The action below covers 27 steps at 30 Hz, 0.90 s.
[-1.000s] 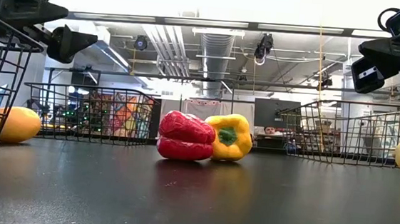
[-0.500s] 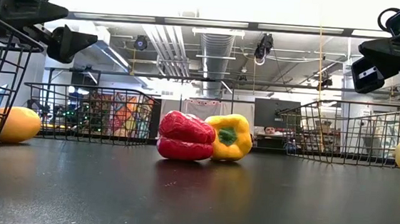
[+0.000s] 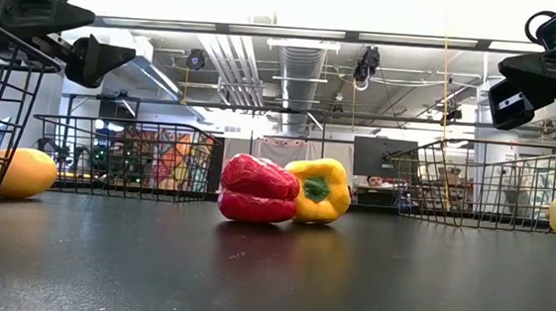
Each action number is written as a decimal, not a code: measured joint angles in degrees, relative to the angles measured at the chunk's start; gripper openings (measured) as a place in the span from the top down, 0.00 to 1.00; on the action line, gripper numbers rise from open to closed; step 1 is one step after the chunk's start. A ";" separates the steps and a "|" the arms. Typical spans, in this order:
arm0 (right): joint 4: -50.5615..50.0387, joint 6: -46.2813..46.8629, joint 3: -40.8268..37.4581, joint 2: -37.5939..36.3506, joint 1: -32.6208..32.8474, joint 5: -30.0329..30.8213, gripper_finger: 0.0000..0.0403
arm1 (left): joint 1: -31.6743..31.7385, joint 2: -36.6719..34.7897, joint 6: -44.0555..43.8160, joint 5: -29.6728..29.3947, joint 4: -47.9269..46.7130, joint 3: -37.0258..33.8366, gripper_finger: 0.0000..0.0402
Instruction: Sort produce into baskets
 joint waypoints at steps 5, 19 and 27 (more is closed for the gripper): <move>1.45 4.35 0.00 0.01 0.02 -0.01 0.97 | -0.01 0.01 0.00 -0.01 -0.02 -0.01 0.10; 19.43 18.78 -0.01 4.87 0.83 10.51 0.97 | 0.00 0.01 0.00 -0.01 -0.02 -0.02 0.10; 41.08 23.44 0.34 28.21 7.57 25.42 0.97 | -0.01 0.01 0.00 -0.01 0.00 -0.01 0.10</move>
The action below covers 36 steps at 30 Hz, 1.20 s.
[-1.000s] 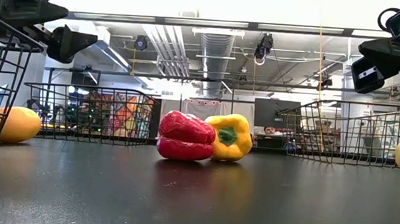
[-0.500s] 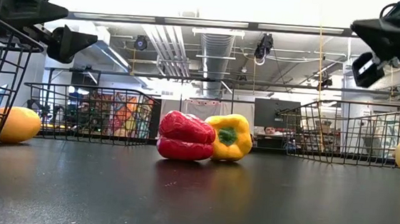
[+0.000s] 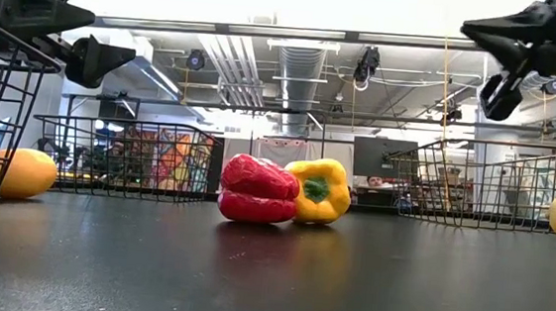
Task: Sort produce into baskets
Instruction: Put the left yellow bell pepper into the gold wire basket
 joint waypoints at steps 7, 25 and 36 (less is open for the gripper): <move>1.35 -8.65 12.69 20.43 2.09 6.55 0.97 | -0.01 0.00 0.00 0.00 0.00 0.01 0.10; -76.67 -5.16 67.06 45.38 0.44 10.39 0.97 | -0.01 -0.01 0.00 0.01 0.00 0.01 0.10; -97.81 -10.78 91.58 66.20 -8.88 -15.55 0.83 | 0.01 0.00 0.02 0.02 0.00 0.00 0.10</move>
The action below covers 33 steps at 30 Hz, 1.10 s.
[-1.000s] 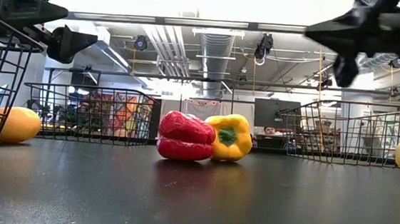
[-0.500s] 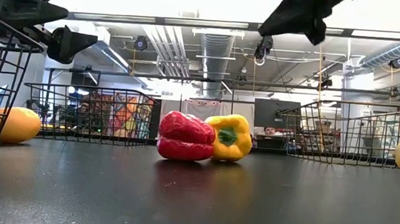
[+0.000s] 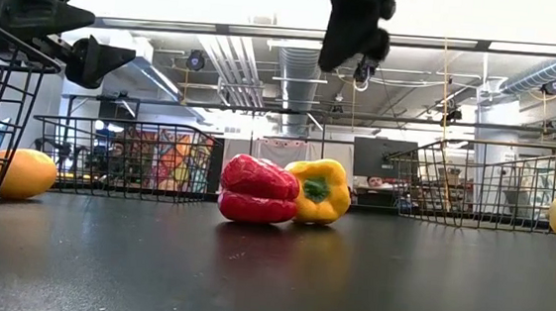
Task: Sort produce into baskets
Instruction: Put the left yellow bell pepper into the gold wire basket
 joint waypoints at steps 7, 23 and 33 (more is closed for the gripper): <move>-14.99 -5.12 10.15 10.41 -3.23 -1.15 0.56 | -0.02 0.00 -0.02 0.00 0.00 -0.01 0.10; -16.15 -23.81 16.70 19.35 -3.97 -3.98 0.03 | 0.00 0.00 -0.02 -0.02 0.01 0.00 0.10; -15.46 -27.14 16.63 22.32 -6.36 -5.82 0.02 | -0.01 0.00 0.00 -0.02 0.01 -0.01 0.10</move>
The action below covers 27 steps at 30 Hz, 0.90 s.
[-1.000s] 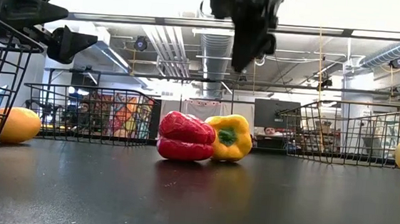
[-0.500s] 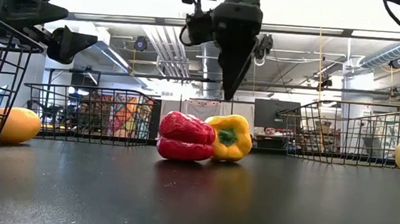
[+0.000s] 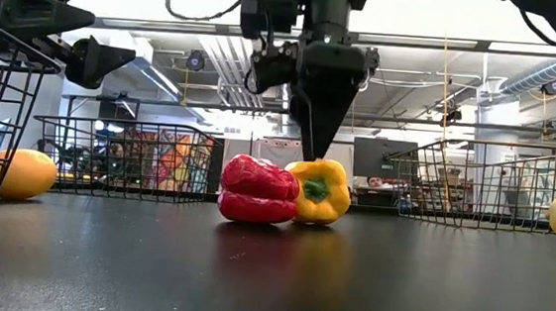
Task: Sort produce into baskets
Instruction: Put the left yellow bell pepper into the gold wire basket
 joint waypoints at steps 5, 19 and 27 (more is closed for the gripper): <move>-0.14 -0.39 0.00 2.24 -0.24 -0.05 0.02 | -0.01 -0.02 -0.01 0.00 -0.01 0.01 0.10; -0.38 2.89 -0.07 3.64 -0.22 -0.25 0.04 | 0.01 -0.02 -0.01 0.02 -0.01 0.01 0.10; -0.33 4.22 -0.07 3.60 -0.22 -0.12 0.17 | -0.01 -0.01 -0.01 0.01 -0.01 -0.01 0.10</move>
